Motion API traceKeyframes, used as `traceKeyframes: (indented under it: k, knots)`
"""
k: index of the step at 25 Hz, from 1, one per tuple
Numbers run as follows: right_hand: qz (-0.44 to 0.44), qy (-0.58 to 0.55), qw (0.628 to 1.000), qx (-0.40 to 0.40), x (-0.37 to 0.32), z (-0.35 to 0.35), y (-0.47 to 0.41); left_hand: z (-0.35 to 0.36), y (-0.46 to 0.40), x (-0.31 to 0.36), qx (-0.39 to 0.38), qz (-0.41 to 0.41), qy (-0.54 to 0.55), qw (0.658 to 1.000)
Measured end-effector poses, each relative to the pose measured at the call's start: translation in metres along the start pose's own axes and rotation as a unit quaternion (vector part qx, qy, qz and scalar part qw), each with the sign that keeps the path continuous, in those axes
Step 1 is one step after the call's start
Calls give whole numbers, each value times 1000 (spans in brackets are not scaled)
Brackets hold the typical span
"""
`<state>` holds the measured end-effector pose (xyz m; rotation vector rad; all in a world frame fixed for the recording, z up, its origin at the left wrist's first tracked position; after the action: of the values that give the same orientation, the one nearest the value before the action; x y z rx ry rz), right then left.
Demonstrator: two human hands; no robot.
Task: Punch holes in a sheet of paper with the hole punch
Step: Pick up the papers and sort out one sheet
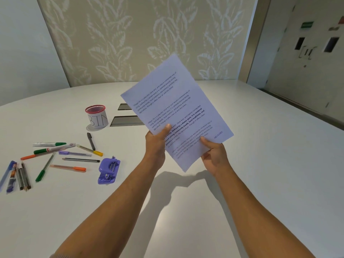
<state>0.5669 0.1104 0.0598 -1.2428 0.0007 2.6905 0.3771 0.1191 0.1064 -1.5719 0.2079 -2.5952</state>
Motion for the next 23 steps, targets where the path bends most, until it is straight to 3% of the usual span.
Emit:
traceKeyframes:
  k: [5,9,12,17,23]
  knots:
    - [-32,77,996,15,-27,-25,-5,-17,-6,12,-10,3,6,1000]
    - [-40,148,988,34,-50,-45,-9,-46,-19,28,42,8,-3,999]
    - [-47,206,977,29,-64,-51,-10,-66,-30,38,70,8,-78,994]
    - [-54,277,959,10,-73,-45,-14,-64,-39,42,-9,1,-265,964]
    - [-86,292,952,2,-81,-30,-21,-64,-41,35,15,21,-282,959]
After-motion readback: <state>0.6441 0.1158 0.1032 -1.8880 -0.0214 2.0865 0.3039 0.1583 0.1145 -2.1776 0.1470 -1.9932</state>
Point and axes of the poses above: each hand's wrist, its own y-axis away from the middle knuckle, its own z-axis out of the palm, x = y × z, the point moved 8 cm from there along -y, towards the middle knuckle, and after that the axes turned 1 degree about -y, right-handed, at the moved point
